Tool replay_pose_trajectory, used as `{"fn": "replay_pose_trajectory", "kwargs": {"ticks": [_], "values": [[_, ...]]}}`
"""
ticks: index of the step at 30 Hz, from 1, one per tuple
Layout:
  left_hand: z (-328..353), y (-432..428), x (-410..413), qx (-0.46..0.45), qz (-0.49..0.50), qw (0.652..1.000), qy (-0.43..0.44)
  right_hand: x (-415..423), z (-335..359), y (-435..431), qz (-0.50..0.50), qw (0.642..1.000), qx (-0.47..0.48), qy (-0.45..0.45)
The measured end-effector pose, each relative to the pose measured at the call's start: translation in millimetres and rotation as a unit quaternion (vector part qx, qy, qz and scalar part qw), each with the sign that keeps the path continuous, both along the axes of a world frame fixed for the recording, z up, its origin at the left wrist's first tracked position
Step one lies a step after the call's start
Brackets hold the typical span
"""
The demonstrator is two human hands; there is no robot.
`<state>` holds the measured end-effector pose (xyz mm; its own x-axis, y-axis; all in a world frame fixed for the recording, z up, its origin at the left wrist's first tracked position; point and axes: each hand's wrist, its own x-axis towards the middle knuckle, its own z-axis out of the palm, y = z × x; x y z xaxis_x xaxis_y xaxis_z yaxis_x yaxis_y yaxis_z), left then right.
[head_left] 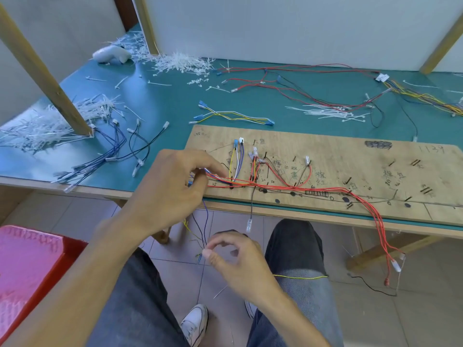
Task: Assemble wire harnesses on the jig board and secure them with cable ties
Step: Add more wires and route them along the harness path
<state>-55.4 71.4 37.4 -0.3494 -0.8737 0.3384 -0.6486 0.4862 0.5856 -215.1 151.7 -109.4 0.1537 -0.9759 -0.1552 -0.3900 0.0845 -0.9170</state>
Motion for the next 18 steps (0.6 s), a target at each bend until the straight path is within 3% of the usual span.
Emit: {"fn": "replay_pose_trajectory", "kwargs": {"ticks": [3,7,13,18], "values": [[-4,0,6,-0.01,0.004,1.0,-0.001,3,-2,-7,-0.032,0.999,0.0,0.034],[-10,2,11,-0.036,0.008,0.999,0.015,15,2,-21,-0.044,0.999,-0.017,0.01],[-21,0,24,-0.035,-0.033,0.996,-0.073,12,-5,-2,-0.133,0.985,-0.092,-0.055],[-35,-1,30,-0.036,-0.041,0.99,-0.13,-9,0,13,-0.171,0.975,-0.097,-0.102]]}}
